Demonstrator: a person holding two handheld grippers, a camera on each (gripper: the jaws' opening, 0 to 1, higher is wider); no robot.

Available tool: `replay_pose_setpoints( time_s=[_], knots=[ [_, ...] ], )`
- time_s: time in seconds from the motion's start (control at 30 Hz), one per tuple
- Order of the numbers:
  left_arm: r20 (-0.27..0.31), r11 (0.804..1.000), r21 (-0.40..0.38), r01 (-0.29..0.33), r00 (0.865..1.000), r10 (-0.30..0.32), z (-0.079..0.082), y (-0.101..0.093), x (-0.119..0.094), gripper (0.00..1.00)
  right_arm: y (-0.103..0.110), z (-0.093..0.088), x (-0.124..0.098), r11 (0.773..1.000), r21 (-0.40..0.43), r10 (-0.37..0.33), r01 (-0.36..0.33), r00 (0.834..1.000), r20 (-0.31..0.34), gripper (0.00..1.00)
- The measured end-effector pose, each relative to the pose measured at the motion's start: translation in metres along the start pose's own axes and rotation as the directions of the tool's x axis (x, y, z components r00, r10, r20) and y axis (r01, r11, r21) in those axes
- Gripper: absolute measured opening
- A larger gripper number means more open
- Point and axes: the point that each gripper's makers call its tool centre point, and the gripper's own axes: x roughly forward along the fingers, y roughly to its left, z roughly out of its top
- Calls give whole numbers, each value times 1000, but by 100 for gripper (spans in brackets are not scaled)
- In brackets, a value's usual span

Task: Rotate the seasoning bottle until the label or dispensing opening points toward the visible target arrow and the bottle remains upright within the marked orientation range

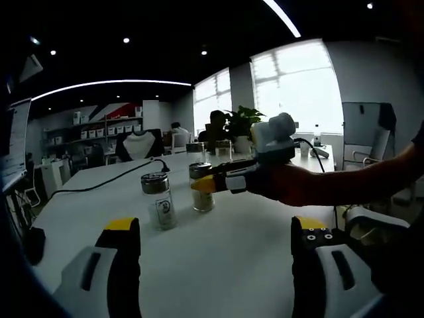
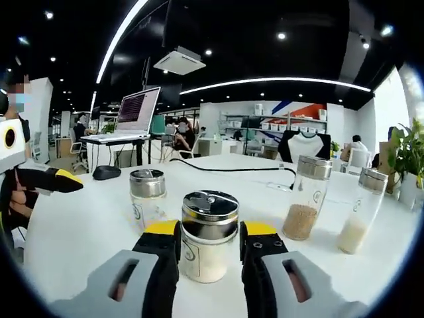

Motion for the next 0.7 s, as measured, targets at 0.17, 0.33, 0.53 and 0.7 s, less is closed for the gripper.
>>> replay_pose_setpoints(
  time_s=[0.17, 0.33, 0.53, 0.7],
  knots=[
    [7, 1000, -6, -10, 1000, 10, 2, 5, -2, 100, -4, 2, 0, 1000, 7, 20, -21, 1000, 18, 32],
    [2, 1000, -10, -8, 1000, 8, -1, 5, -1, 100, -4, 2, 0, 997, -4, 80, -80, 997, 21, 32],
    [1, 1000, -12, -1, 1000, 1, -1, 4, -1, 100, -3, 3, 0, 993, -11, 121, -120, 992, 32, 32],
    [5, 1000, -18, 1, 1000, -1, 0, 4, -2, 99, -1, 5, -2, 989, -30, 143, -142, 989, 34, 33]
  ],
)
